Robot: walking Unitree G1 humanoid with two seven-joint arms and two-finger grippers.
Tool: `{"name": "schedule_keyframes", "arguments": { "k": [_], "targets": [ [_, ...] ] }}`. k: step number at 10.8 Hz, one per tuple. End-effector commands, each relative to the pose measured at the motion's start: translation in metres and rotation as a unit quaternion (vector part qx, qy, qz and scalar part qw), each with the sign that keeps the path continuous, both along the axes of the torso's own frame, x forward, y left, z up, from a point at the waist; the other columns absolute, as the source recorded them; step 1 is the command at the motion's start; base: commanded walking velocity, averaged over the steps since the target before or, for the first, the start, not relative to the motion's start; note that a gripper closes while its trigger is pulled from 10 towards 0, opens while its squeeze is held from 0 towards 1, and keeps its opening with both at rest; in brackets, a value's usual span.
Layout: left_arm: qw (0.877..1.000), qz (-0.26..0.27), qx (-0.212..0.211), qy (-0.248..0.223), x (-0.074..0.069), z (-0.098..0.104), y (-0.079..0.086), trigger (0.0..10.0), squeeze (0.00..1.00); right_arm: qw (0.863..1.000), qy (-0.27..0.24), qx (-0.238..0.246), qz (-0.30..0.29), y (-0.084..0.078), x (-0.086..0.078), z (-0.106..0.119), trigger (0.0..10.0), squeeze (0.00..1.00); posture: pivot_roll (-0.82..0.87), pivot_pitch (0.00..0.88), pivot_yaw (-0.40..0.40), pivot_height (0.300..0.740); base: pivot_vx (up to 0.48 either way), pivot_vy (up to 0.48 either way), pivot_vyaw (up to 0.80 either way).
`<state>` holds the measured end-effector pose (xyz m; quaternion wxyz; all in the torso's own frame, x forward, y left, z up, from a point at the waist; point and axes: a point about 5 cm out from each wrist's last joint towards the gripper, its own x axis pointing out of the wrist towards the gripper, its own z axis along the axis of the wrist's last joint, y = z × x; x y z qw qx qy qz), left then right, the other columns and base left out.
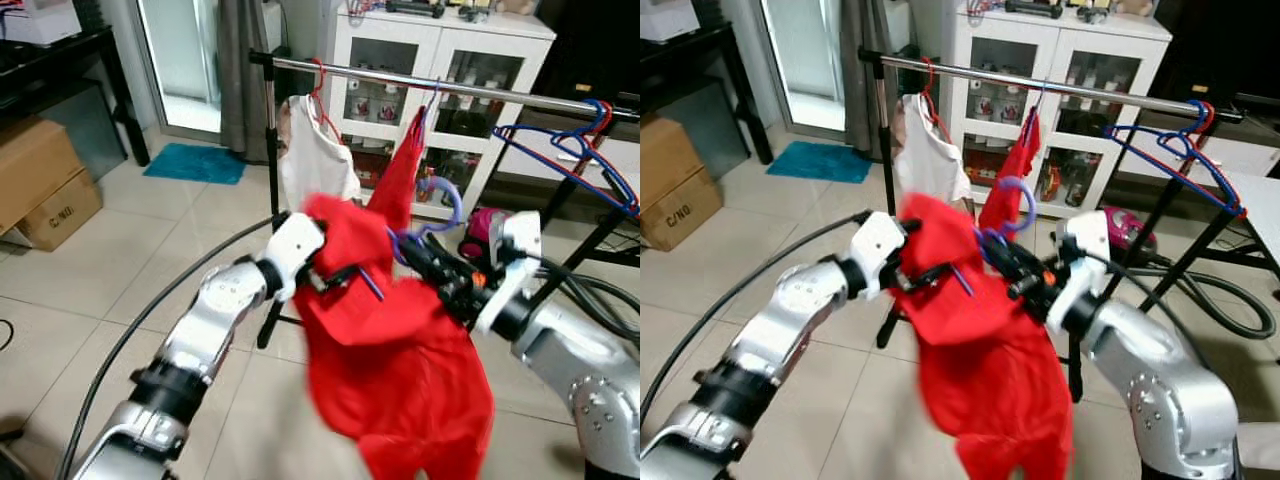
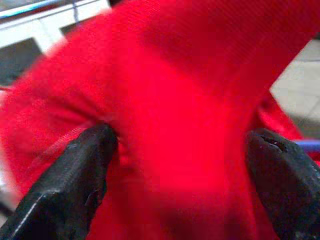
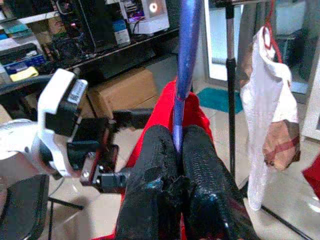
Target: Hang hanger
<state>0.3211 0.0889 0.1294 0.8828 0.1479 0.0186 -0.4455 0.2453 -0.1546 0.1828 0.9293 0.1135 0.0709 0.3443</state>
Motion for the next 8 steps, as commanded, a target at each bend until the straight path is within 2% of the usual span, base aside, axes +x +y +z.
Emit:
{"name": "schedule_keyframes", "arguments": {
  "k": [1,2,3,4,6,8],
  "targets": [
    [1.000,-0.015,-0.007,0.007,0.003,0.002,-0.001,10.0,0.37,1.000,-0.018,0.006,0.009,0.001,0.001,0.010,0.0,0.00,0.00,0.000,-0.034,0.740,0.000,0.000,0.00],
    [1.000,0.004,0.030,0.004,0.010,-0.004,0.003,10.0,0.00,1.000,-0.021,0.015,0.018,0.002,0.001,0.015,0.0,0.00,0.00,0.000,-0.032,0.740,0.000,0.000,0.00],
    [0.999,0.018,0.038,0.000,0.014,-0.005,0.006,4.7,0.00,0.999,-0.023,0.018,0.022,0.003,0.000,0.017,0.0,0.00,0.00,0.000,-0.032,0.740,0.000,0.000,0.00],
    [0.998,0.046,0.042,-0.019,0.021,-0.003,0.011,0.0,0.00,0.999,-0.024,0.023,0.028,0.004,-0.001,0.020,0.0,0.00,0.00,0.000,-0.029,0.740,0.000,0.000,0.00],
    [0.999,0.034,0.011,-0.029,0.022,0.003,0.008,0.0,0.00,0.999,-0.020,0.023,0.028,0.002,-0.002,0.021,0.0,0.00,0.00,0.000,-0.028,0.740,0.000,0.000,0.00],
    [0.999,0.036,0.002,-0.033,0.024,0.003,0.006,0.0,0.00,0.999,-0.017,0.021,0.025,0.001,-0.001,0.021,0.0,0.00,0.00,0.000,-0.028,0.740,0.000,0.000,0.00]
  ]
}}
